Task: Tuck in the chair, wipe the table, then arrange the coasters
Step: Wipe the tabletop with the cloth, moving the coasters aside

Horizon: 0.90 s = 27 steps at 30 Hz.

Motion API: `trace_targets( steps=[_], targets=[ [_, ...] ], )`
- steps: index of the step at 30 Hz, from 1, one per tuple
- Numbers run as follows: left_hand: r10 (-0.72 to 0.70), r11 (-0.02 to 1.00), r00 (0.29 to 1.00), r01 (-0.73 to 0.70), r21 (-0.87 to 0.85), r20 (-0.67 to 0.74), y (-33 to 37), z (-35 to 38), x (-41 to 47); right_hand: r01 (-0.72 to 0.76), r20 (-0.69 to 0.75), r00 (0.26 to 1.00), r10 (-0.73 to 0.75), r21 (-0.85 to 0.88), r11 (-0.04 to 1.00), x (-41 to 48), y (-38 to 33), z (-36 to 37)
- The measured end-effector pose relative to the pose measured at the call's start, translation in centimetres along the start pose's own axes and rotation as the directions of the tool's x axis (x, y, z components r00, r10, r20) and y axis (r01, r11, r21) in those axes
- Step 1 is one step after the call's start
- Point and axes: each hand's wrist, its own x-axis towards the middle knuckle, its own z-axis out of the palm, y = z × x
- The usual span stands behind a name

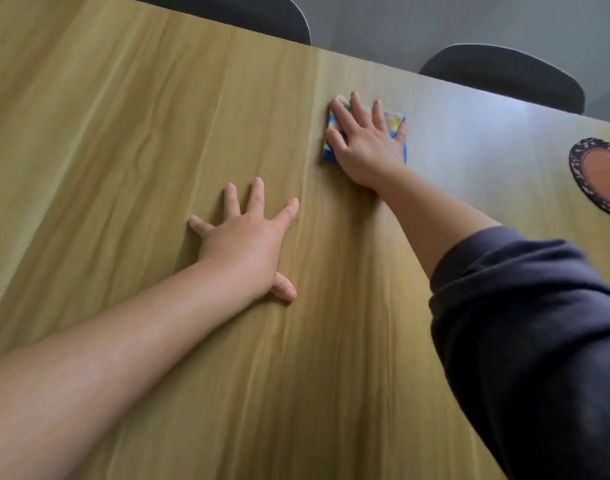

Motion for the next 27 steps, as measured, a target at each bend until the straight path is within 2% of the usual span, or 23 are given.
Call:
trace_targets(
  steps=[6, 11, 14, 17, 22, 27],
  targets=[
    [0.005, 0.999, 1.000, -0.006, -0.038, -0.013, -0.4, 0.9, 0.7, -0.103, -0.021, 0.994, 0.103, 0.032, 0.994, 7.3, 0.8, -1.5],
    [0.005, 0.998, 1.000, -0.005, -0.064, -0.004, -0.4, 1.2, 1.1, -0.146, -0.041, 0.988, 0.147, 0.022, 0.989, 8.7, 0.6, -1.6],
    [-0.005, 0.998, 1.000, 0.003, -0.064, -0.019, -0.3, 1.2, 1.1, -0.077, -0.040, 0.996, 0.077, 0.007, 0.997, 7.8, -0.2, -1.4],
    [-0.011, 0.999, 0.999, 0.009, -0.051, -0.032, -0.2, 1.0, 0.8, 0.077, -0.013, 0.997, -0.077, -0.027, 0.997, 5.8, -1.9, -0.8],
    [-0.015, 0.999, 1.000, 0.014, -0.050, -0.027, 0.2, 0.2, 0.2, 0.293, 0.022, 0.956, -0.292, -0.076, 0.953, -0.9, -2.8, 0.4],
    [-0.021, 0.997, 0.999, 0.018, -0.072, -0.030, 0.4, -0.4, -0.5, 0.223, 0.028, 0.975, -0.222, -0.051, 0.974, -10.0, -2.1, 0.9]
  ],
)
